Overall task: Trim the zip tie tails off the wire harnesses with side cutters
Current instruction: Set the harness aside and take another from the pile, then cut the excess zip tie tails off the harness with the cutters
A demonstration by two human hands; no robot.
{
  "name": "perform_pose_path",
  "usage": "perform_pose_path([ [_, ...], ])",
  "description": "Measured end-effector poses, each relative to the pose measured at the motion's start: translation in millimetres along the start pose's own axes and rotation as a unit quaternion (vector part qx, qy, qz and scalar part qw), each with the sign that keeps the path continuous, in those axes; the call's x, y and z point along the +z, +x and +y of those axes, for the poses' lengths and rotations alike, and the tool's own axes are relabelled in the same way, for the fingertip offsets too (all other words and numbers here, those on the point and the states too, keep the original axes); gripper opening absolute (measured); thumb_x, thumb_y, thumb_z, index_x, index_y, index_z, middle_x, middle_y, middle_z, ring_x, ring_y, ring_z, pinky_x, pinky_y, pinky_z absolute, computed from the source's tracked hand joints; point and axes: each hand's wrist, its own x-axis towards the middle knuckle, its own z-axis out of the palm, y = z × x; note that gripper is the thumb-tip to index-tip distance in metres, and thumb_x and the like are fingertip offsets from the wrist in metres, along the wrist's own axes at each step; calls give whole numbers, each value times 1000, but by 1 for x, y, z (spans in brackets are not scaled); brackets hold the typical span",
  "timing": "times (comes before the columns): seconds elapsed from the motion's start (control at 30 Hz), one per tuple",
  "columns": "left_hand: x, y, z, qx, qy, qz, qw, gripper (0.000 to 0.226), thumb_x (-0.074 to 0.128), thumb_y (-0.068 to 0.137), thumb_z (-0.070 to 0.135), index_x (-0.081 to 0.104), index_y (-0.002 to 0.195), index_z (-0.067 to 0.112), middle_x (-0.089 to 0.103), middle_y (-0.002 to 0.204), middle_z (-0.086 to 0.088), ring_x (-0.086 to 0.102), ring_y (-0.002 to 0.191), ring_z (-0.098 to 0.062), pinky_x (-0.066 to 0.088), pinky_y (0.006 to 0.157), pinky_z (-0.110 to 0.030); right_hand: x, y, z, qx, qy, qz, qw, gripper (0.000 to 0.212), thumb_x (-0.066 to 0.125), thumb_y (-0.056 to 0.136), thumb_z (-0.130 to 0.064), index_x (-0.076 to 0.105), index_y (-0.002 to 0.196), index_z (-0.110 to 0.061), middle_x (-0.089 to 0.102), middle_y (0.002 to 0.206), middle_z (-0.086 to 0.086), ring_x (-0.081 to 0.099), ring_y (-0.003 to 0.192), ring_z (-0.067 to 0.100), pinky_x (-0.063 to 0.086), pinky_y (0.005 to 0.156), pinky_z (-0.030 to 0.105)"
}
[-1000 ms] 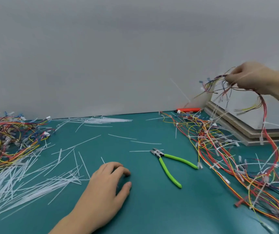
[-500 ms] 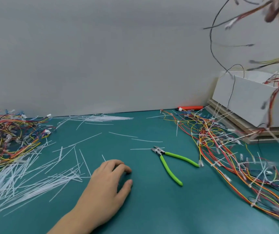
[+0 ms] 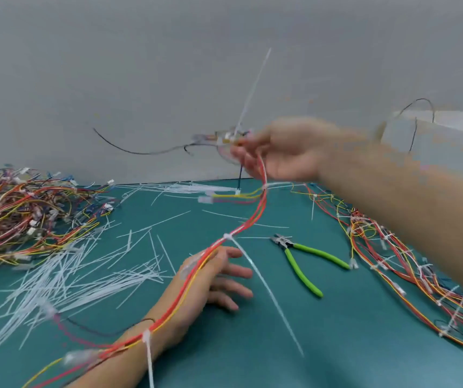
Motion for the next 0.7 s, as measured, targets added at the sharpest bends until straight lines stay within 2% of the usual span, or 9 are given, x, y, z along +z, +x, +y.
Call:
perform_pose_path([
  [0.07, -4, -3, 6, -55, -92, -49, 993, 49, 55, 94, 48, 66, 121, 8, 72, 109, -30, 74, 84, -43, 60, 57, -37, 4, 24, 45, 61, -18, 7, 998, 25, 38, 109, -1, 56, 94, -9, 63, 80, 9, 63, 45, 10, 52, 45, 19],
  [0.17, -9, -2, 12, -70, -97, -65, 991, 47, 57, 99, 48, 67, 121, 8, 72, 108, -29, 73, 72, -37, 57, 49, -33, -5, 53, 99, 53, -133, 79, 987, 19, 40, 109, -1, 57, 108, -10, 65, 81, 11, 53, 50, 10, 39, 46, 18],
  [0.23, -7, -1, 13, -69, -55, -73, 993, 45, 61, 99, 44, 60, 127, 8, 74, 104, -26, 72, 63, -32, 53, 43, -28, -12, 66, 119, 25, -187, 108, 976, 17, 43, 108, 0, 58, 108, -9, 68, 84, 14, 46, 52, 10, 34, 45, 18],
  [0.3, -3, 0, 11, -62, 3, -75, 995, 46, 66, 92, 37, 54, 129, 13, 76, 99, -21, 69, 53, -27, 48, 38, -24, -17, 74, 129, 1, -178, 127, 976, 16, 46, 107, -1, 61, 106, -8, 71, 86, 17, 45, 49, 8, 34, 43, 16],
  [0.43, 7, -8, 5, -37, 139, -68, 987, 41, 68, 90, 36, 48, 127, 33, 75, 80, -7, 52, 36, -18, 37, 37, -21, -30, 84, 126, -63, -286, 174, 940, 23, 53, 105, -4, 71, 119, -5, 73, 92, 18, 48, 51, 11, 40, 42, 15],
  [0.5, 5, -13, 7, -45, 195, -101, 975, 36, 70, 90, 36, 51, 120, 41, 72, 79, -3, 55, 41, -19, 41, 44, -21, -36, 86, 121, -72, -280, 173, 941, 26, 56, 104, -5, 69, 126, -2, 72, 92, 16, 58, 58, 16, 52, 50, 19],
  [0.57, -1, -16, 14, -79, 210, -164, 961, 32, 74, 88, 33, 58, 115, 37, 74, 88, 0, 63, 55, -19, 46, 53, -27, -39, 85, 115, -79, -315, 139, 936, 27, 58, 105, -12, 71, 128, -7, 74, 98, 11, 67, 72, 16, 59, 71, 26],
  [0.63, -6, -18, 21, -92, 223, -221, 945, 33, 80, 86, 23, 63, 112, 31, 73, 104, 1, 65, 62, -15, 48, 50, -26, -45, 76, 108, -88, -419, 98, 899, 30, 57, 106, -23, 71, 132, -23, 74, 98, -7, 65, 81, 3, 52, 77, 19],
  [0.7, -7, -21, 23, -72, 254, -240, 934, 36, 80, 82, 13, 66, 110, 32, 70, 107, 4, 62, 59, -11, 44, 41, -20, -56, 65, 99, -84, -480, 96, 868, 38, 53, 106, -28, 61, 143, -29, 72, 117, -11, 67, 100, 4, 48, 85, 21],
])
